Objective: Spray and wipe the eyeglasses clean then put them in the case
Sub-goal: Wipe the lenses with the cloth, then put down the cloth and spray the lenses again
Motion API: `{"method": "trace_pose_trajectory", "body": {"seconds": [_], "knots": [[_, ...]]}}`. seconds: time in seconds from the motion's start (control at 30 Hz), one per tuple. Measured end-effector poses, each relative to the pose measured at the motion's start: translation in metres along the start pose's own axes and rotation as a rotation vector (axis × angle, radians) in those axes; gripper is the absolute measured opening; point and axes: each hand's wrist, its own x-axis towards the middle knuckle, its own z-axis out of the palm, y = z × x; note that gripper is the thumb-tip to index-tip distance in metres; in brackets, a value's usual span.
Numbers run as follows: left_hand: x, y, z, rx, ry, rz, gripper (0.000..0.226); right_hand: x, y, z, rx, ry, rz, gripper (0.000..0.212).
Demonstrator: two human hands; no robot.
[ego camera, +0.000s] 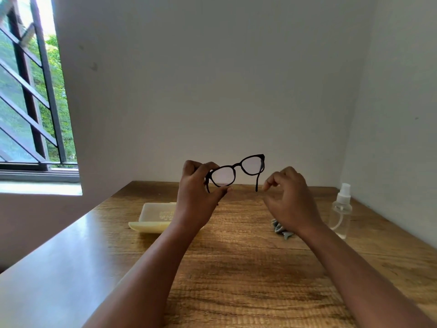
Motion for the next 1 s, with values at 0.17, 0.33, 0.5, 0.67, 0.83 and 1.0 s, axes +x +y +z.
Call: {"method": "trace_pose_trajectory", "body": {"seconds": [0.17,0.33,0.5,0.67,0.83,1.0], "knots": [[-0.003,0.005,0.001,-0.124,0.028,-0.146,0.047,-0.008,-0.016,0.01,0.437,-0.196,0.121,0.006],[-0.009,0.007,0.007,-0.513,-0.053,-0.315,0.044,-0.015,-0.022,0.022,0.577,-0.407,0.153,0.016],[-0.013,0.013,0.011,-0.772,-0.15,-0.358,0.046,-0.015,-0.029,0.029,0.811,-0.481,0.29,0.028],[-0.017,0.023,0.014,-0.814,-0.259,-0.383,0.043,-0.013,-0.029,0.031,1.046,-0.367,0.411,0.039],[-0.022,0.023,0.019,-0.655,-0.419,-0.359,0.04,-0.01,-0.028,0.031,1.175,-0.19,0.46,0.029],[-0.025,0.017,0.025,-0.608,-0.537,-0.331,0.035,-0.011,-0.025,0.032,1.004,-0.066,0.443,0.028]]}}
